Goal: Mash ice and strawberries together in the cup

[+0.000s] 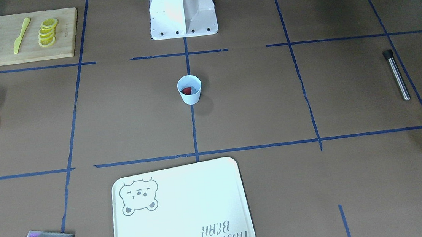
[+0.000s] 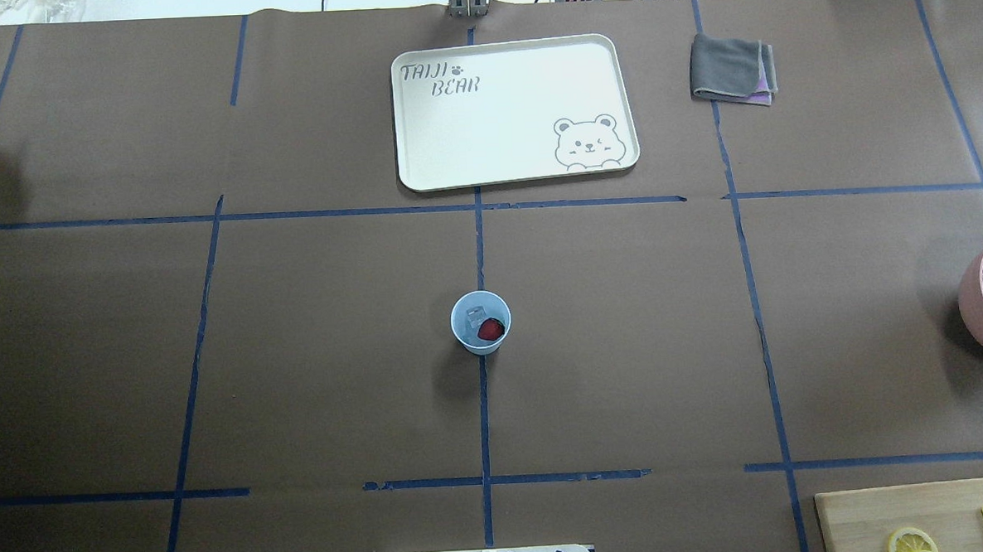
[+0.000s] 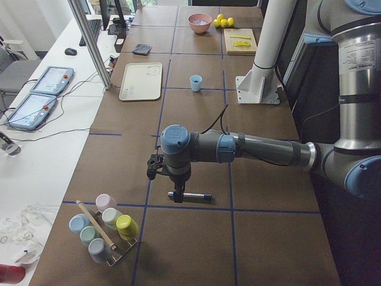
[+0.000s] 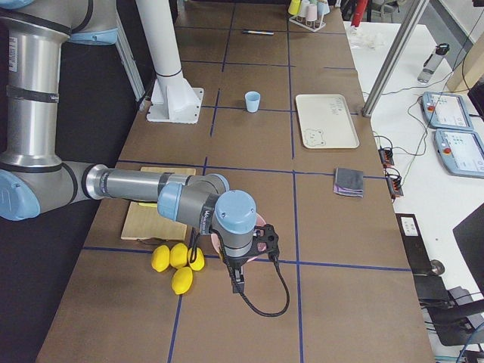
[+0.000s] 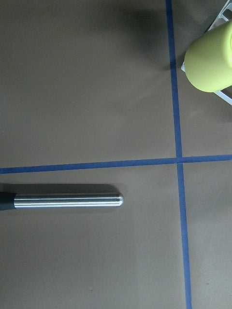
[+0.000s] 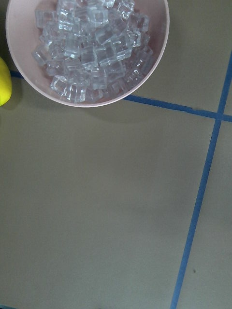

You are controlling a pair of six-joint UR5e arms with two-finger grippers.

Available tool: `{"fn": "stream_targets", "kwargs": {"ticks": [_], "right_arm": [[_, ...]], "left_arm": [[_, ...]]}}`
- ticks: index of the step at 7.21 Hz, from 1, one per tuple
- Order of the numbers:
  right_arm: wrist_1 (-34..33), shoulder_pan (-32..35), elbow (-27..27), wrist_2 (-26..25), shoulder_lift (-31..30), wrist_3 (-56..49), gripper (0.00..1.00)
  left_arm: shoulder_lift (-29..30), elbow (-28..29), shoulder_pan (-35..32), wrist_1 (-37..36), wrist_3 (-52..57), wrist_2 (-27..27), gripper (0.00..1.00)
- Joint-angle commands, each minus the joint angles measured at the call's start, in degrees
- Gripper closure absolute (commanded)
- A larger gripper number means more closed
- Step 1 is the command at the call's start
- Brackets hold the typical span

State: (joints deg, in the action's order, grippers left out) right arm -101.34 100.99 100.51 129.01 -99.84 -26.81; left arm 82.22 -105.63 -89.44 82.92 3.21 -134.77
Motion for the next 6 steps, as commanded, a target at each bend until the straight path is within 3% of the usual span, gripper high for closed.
{"fn": "stream_targets", "kwargs": {"ticks": [1,6], "right_arm": [[0.0,-0.09,-0.06,0.01,0.0,0.0,0.0],[0.0,0.0,-0.14,0.01,-0.09,0.09,0.0]], "left_arm": [[0.05,1.12,-0.03,0.49,-0.22,0.04,0.0],[-0.39,-0.18,-0.03,0.23,0.13,0.21,0.0]]}}
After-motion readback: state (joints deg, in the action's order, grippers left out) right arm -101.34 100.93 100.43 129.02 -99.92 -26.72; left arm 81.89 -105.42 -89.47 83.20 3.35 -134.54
